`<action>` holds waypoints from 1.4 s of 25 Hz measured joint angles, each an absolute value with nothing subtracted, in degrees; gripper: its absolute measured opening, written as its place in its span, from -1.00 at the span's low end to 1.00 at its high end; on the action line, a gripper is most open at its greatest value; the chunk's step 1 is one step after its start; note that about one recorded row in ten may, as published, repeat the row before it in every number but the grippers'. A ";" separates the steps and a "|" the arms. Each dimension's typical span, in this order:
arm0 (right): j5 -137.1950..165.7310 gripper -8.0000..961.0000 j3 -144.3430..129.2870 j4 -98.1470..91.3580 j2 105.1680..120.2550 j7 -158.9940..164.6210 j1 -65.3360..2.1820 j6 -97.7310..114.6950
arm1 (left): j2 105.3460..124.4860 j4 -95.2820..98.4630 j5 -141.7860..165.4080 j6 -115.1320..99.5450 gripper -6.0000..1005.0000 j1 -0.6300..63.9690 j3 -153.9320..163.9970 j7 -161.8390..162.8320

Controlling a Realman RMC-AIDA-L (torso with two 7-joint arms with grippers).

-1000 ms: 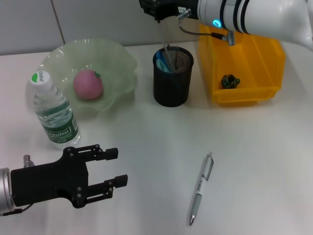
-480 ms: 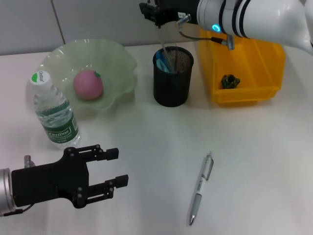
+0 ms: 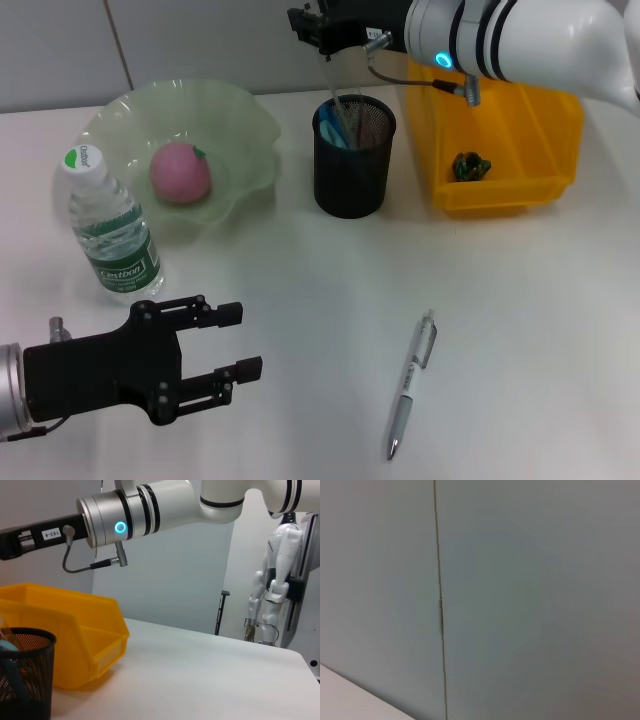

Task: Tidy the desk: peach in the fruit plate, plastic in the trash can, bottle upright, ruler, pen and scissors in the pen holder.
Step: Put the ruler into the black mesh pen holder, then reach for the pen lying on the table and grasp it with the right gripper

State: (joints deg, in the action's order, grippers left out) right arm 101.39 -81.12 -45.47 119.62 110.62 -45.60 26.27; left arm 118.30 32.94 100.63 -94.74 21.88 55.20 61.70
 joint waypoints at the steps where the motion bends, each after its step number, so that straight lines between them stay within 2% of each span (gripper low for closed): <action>1: 101.12 -0.03 -81.12 -45.39 119.62 110.50 -45.54 26.27 | 118.30 32.97 100.63 -94.75 0.24 21.88 55.19 61.70; 14: 100.97 0.03 -81.12 -45.56 119.62 110.49 -44.55 26.66 | 118.13 33.22 100.63 -94.75 0.24 21.81 54.32 61.70; 19: 99.32 0.44 -81.12 -45.96 119.62 110.46 -44.18 26.75 | 118.12 33.22 100.63 -94.74 0.24 21.83 53.82 61.70; 28: 97.42 0.51 -81.05 -48.88 119.59 110.70 -42.54 26.92 | 118.13 33.29 100.63 -94.69 0.24 21.96 53.78 61.63; 35: 93.58 0.51 -80.38 -56.33 119.25 110.39 -38.02 35.70 | 118.13 33.31 100.64 -94.57 0.24 22.05 53.78 61.61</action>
State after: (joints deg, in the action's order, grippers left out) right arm 93.58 -80.38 -56.33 119.25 110.39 -38.02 35.70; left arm 118.13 33.31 100.64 -94.57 22.05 53.78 61.61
